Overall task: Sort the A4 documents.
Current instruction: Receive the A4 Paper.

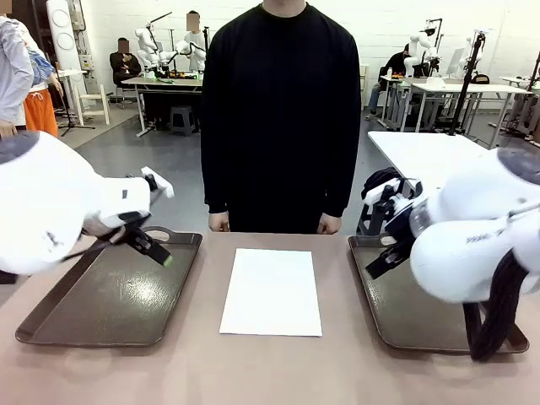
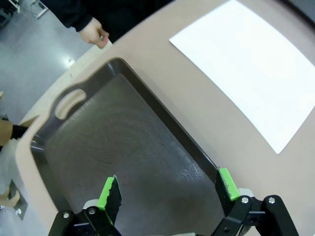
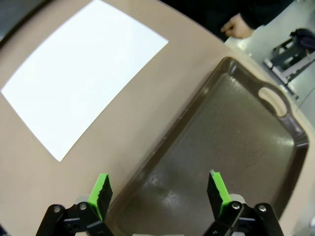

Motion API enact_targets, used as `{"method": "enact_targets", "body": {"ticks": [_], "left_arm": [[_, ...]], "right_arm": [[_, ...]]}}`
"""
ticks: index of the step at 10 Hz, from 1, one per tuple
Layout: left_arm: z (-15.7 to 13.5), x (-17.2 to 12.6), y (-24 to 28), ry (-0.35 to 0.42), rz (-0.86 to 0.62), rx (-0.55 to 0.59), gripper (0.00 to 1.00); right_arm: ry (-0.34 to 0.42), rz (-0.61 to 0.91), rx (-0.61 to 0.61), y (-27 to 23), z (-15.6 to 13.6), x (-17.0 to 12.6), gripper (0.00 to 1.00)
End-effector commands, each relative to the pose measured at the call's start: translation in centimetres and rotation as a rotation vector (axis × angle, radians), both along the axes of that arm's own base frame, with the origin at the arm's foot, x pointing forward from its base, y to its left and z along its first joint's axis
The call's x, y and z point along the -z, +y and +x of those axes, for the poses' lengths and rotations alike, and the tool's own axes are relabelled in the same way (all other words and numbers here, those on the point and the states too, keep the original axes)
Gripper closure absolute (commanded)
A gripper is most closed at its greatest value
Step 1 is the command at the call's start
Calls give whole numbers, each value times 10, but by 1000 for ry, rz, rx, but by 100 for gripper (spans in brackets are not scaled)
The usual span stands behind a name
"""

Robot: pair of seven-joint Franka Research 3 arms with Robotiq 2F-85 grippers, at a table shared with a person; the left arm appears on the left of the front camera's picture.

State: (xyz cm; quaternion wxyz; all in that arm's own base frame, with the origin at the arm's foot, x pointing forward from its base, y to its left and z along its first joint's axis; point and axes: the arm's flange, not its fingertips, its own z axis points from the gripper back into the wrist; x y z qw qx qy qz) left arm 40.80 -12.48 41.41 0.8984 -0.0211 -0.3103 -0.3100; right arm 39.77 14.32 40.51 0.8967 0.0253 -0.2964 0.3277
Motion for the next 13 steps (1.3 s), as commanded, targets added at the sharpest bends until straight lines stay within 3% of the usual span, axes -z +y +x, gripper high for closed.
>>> {"method": "enact_targets", "body": {"ticks": [1,3,6,9,13], "left_arm": [[-30,-24,47,-3,-88,116,0],[-34,-46,67,29,-214,193,0],[-40,-65,99,-11,-218,217,0],[-54,-78,113,-55,-228,233,0],[-49,-73,114,-37,-213,210,0]], "right_arm": [[31,102,-74,-57,-17,-23,0],[55,206,-170,-90,-28,-46,0],[-6,348,-228,-132,-50,-79,0],[-62,374,-248,-144,-67,-88,0],[-52,368,-219,-148,-60,-88,0]]}}
